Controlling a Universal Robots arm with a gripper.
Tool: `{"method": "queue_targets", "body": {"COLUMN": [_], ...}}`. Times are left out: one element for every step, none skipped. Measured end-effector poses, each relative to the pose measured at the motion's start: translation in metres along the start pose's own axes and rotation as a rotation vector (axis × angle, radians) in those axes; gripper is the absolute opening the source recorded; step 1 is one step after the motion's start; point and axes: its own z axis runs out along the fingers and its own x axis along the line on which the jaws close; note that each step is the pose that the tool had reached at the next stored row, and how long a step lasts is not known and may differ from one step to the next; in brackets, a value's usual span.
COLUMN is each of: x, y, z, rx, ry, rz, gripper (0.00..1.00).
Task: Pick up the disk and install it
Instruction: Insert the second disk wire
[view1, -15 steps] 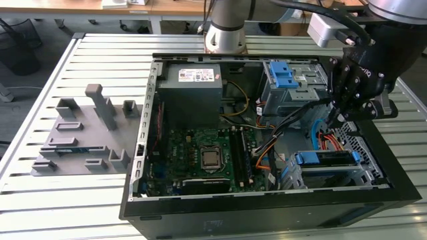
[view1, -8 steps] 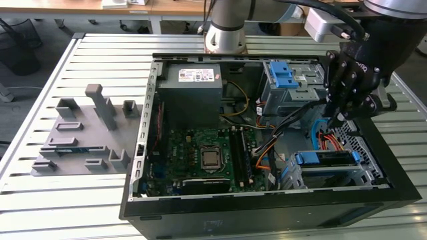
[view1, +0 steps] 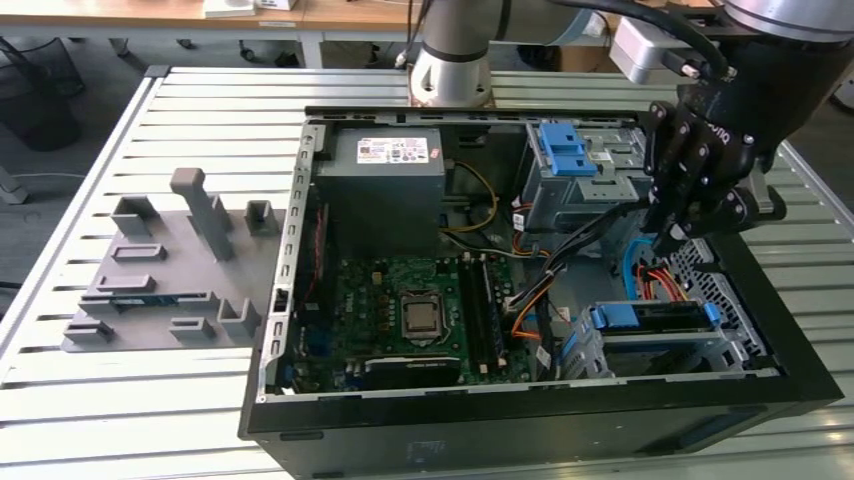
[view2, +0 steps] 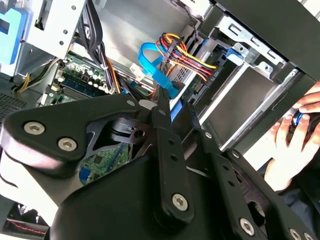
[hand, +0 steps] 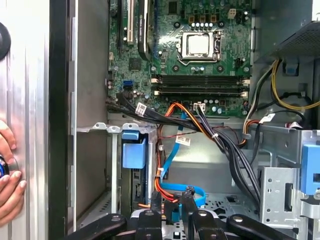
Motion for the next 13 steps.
{"method": "queue_targets", "body": {"x": [-0.0003, -0.0006, -0.0011, -0.0015, -0.0017, -0.0020, -0.0021, -0.0022, -0.0023, -0.0023, -0.0024, -0.0024, -0.0025], "y": [-0.0002, -0.0003, -0.0005, -0.0008, -0.0009, -0.0009, -0.0010, -0.0011, -0.0011, -0.0010, -0.0010, -0.0010, -0.0010], "z": [0.0003, 0.0007, 0.0011, 0.0015, 0.0020, 0.0025, 0.0029, 0.0033, 0.0037, 0.0043, 0.0048, 0.0054, 0.0061], "rx": [0.0000, -0.0001, -0.0002, -0.0002, -0.0003, -0.0004, -0.0005, -0.0005, -0.0005, -0.0005, -0.0005, -0.0005, -0.0005], "ry": [-0.0003, -0.0006, -0.0005, -0.0006, -0.0006, -0.0008, -0.0007, -0.0005, -0.0004, -0.0005, -0.0005, -0.0005, -0.0005], "rz": [0.000, 0.000, 0.000, 0.000, 0.000, 0.000, 0.000, 0.000, 0.000, 0.000, 0.000, 0.000, 0.000], "gripper": [0.30, 0.30, 0.30, 0.30, 0.30, 0.30, 0.30, 0.30, 0.30, 0.30, 0.30, 0.30, 0.30]}}
